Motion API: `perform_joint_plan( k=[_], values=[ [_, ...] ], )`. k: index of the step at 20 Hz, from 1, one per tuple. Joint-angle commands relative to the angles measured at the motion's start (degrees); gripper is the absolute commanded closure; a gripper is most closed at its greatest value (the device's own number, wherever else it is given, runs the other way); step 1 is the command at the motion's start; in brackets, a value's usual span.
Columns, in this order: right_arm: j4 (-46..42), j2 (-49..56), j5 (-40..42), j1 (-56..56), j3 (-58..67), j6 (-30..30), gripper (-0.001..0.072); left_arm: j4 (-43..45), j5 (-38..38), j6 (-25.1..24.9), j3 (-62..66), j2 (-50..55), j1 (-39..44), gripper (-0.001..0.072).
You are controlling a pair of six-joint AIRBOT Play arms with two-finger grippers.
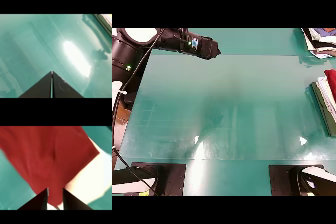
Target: Fold the shirts.
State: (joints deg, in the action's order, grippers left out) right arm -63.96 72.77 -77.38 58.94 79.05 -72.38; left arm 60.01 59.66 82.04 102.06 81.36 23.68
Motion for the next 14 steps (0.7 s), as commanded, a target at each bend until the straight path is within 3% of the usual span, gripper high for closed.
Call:
perform_joint_plan(
  k=[1, 2, 3, 5, 7, 10, 13, 14],
  values=[
    [-4.94, -1.73, -1.29, 4.13, -4.94, -0.04, 0.0288, 0.04, 0.52, 0.00, 0.00, 0.04, 0.04, 0.0676],
    [-4.74, -1.79, -1.20, 4.74, -4.76, -0.04, 0.0122, 0.04, 0.50, 0.00, 0.00, 0.04, 0.04, 0.0676],
    [-4.52, -1.79, -1.22, 4.85, -4.07, -0.07, 0.0091, 0.02, 0.55, 0.00, 0.00, 0.04, 0.04, 0.0676],
    [-1.81, -1.79, -0.83, 3.76, -1.27, -0.61, 0.0092, 0.02, 0.59, 0.02, 0.00, 0.04, 0.04, 0.0676],
    [6.27, -1.79, 0.98, 0.15, 2.05, -0.63, 0.0092, 0.00, 0.52, 0.00, 0.00, 0.04, 0.04, 0.0676],
    [17.84, -1.81, 1.09, -11.98, 4.96, -0.61, 0.0092, 0.04, -0.63, 0.00, 0.02, 0.04, 0.04, 0.0676],
    [18.75, -1.79, 1.92, -27.93, 4.98, -0.59, 0.0097, -0.04, -0.72, 0.04, 0.02, 0.04, 0.04, 0.0676],
    [18.73, -1.77, 2.69, -33.16, 4.90, -0.17, 0.0189, -0.04, -0.72, 0.04, 0.02, 0.04, 0.04, 0.0675]
  ],
)
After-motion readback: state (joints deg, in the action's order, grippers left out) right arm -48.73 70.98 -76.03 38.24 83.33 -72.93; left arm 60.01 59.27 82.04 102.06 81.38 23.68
